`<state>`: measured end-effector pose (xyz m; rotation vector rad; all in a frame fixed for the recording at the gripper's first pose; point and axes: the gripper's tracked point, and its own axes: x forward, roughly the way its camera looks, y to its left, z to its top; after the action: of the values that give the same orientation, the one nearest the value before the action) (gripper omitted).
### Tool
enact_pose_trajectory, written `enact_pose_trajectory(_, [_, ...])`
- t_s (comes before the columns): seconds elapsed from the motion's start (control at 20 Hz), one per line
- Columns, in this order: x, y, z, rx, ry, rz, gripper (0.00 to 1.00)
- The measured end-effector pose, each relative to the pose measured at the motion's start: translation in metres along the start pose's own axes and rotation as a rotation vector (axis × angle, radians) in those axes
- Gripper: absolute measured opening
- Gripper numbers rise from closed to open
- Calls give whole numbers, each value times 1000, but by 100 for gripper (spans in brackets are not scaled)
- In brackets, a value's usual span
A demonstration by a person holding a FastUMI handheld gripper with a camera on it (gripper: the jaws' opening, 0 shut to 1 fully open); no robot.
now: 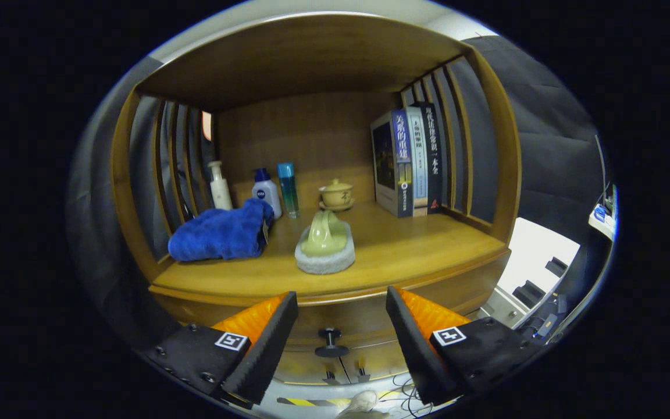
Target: Pull open the drawer, take out the items inside it, and place them on the countertop above the cabinet.
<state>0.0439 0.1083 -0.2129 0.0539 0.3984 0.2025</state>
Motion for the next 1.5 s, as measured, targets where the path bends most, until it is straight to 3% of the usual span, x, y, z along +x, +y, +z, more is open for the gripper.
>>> enact_pose_trajectory(0.95, [-129,-1,204,-87,-283,8,99])
enact_pose_trajectory(1.3, [-160,21,241,-99,-320,42,99])
enact_pose_trajectory(1.5, [-158,16,234,-104,-313,52,99])
